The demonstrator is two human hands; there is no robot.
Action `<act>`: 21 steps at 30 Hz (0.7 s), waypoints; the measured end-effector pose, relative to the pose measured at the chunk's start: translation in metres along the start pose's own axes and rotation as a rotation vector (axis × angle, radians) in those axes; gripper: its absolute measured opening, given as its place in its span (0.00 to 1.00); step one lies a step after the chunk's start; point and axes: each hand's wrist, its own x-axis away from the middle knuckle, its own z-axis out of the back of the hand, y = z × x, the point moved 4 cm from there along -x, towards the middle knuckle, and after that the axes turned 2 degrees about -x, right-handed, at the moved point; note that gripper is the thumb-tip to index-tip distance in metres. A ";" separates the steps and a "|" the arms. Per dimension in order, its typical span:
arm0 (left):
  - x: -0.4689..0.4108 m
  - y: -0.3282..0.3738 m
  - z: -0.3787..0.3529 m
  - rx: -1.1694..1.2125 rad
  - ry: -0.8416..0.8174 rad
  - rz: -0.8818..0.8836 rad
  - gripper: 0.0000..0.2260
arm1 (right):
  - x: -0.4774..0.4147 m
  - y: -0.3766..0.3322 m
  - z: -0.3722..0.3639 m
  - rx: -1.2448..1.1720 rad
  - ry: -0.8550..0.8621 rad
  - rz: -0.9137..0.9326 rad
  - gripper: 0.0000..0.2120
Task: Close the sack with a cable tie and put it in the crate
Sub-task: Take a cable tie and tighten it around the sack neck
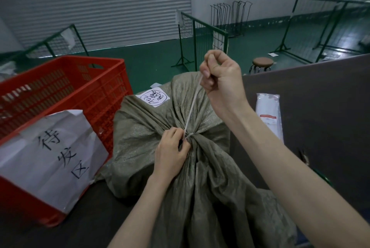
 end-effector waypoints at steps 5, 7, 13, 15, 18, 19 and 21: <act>0.003 -0.003 -0.002 -0.018 0.006 0.020 0.10 | 0.002 0.003 0.009 -0.021 0.008 -0.013 0.10; 0.004 -0.003 -0.003 -0.021 0.004 0.038 0.10 | 0.004 0.002 0.012 0.001 0.009 -0.010 0.09; 0.011 -0.007 0.000 0.201 0.075 0.175 0.08 | 0.015 0.005 0.022 0.101 0.007 0.006 0.06; 0.011 -0.007 0.001 0.223 0.075 0.187 0.09 | 0.018 0.005 0.023 0.141 -0.010 -0.007 0.07; 0.010 -0.007 0.003 0.248 0.077 0.208 0.09 | 0.022 0.006 0.025 0.211 -0.019 -0.029 0.12; 0.011 -0.008 0.003 0.258 0.082 0.211 0.09 | 0.023 0.006 0.027 0.224 -0.015 -0.037 0.13; 0.011 -0.010 0.004 0.274 0.097 0.229 0.07 | 0.027 0.008 0.033 0.230 0.000 -0.057 0.15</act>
